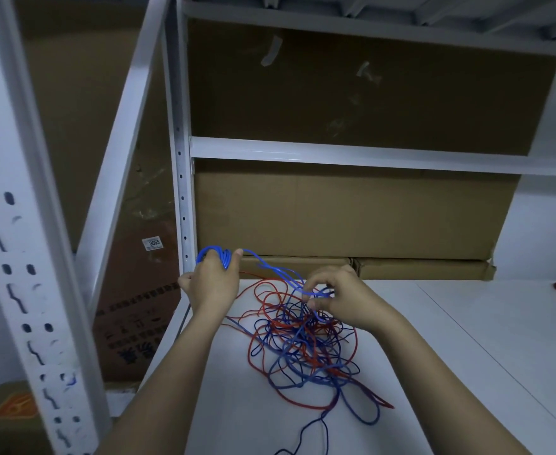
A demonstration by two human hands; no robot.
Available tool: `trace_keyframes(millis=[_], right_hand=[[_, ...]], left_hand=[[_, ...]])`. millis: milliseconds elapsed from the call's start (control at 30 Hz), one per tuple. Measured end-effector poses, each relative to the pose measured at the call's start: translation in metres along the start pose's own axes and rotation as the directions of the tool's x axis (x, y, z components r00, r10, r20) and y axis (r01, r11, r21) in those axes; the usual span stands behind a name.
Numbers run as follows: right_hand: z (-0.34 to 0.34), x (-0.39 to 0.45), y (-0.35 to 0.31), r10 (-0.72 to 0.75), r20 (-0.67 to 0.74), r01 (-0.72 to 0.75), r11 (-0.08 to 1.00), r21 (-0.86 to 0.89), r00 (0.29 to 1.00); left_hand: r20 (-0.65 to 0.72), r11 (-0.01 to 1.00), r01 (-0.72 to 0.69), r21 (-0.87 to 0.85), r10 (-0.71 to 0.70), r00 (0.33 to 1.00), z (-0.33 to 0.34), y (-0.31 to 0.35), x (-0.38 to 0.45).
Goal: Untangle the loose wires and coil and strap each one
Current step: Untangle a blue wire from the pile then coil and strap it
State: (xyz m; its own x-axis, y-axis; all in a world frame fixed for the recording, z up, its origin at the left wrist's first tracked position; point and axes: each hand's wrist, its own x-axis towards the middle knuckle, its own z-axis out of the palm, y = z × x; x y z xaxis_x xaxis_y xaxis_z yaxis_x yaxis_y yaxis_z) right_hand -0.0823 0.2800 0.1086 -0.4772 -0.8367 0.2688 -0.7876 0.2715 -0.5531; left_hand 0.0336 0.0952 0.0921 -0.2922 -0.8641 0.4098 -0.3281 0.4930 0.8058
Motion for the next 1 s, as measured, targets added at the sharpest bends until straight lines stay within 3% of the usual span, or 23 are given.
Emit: trace_keyframes(millis=[100, 200, 300, 400, 467, 667, 733, 800, 867, 933, 1000], right_hand=[[0.004, -0.002, 0.01, 0.039, -0.223, -0.09, 0.97, -0.224, 0.974], [0.007, -0.01, 0.028, 0.006, -0.493, -0.199, 0.919, -0.339, 0.87], [0.009, -0.017, 0.046, 0.112, -0.549, -0.359, 0.858, -0.368, 0.828], [0.01, -0.02, 0.056, 0.271, -0.466, -0.305, 0.952, 0.002, 0.842], [0.009, -0.021, 0.059, 0.314, -0.416, -0.216, 0.94, 0.265, 0.853], [0.005, -0.017, 0.054, 0.384, -0.57, 0.038, 0.806, 0.591, 0.727], [0.006, -0.014, 0.05, 0.383, -0.616, 0.098, 0.793, 0.602, 0.688], [0.006, -0.013, 0.05, 0.244, -0.709, 0.09, 0.913, 0.398, 0.662], [0.005, -0.016, 0.055, -0.052, -0.746, 0.044, 0.999, -0.03, 0.664], [0.003, -0.023, 0.062, -0.313, -0.647, 0.041, 0.916, -0.399, 0.695], [0.004, -0.03, 0.069, -0.429, -0.484, 0.072, 0.8, -0.595, 0.762]], left_hand=[[-0.007, 0.999, 0.042, -0.026, -0.042, 0.999, -0.005, -0.001, 0.004], [-0.035, 0.997, 0.064, -0.041, -0.065, 0.997, -0.008, -0.011, 0.009], [-0.041, 0.997, 0.063, -0.039, -0.064, 0.997, -0.003, -0.012, 0.006], [-0.057, 0.996, 0.084, -0.039, -0.086, 0.995, 0.001, -0.012, 0.008], [-0.049, 0.992, 0.11, -0.057, -0.113, 0.992, 0.003, -0.018, 0.012], [0.036, 0.972, 0.221, -0.082, -0.219, 0.975, 0.02, -0.035, 0.018], [0.065, 0.963, 0.249, -0.105, -0.243, 0.968, 0.026, -0.039, 0.017], [0.081, 0.961, 0.258, -0.096, -0.251, 0.965, 0.03, -0.043, 0.018], [0.075, 0.961, 0.27, -0.066, -0.265, 0.961, 0.03, -0.046, 0.02], [0.049, 0.957, 0.284, -0.053, -0.281, 0.958, 0.03, -0.046, 0.023], [0.026, 0.959, 0.278, -0.047, -0.277, 0.961, 0.029, -0.043, 0.027]])
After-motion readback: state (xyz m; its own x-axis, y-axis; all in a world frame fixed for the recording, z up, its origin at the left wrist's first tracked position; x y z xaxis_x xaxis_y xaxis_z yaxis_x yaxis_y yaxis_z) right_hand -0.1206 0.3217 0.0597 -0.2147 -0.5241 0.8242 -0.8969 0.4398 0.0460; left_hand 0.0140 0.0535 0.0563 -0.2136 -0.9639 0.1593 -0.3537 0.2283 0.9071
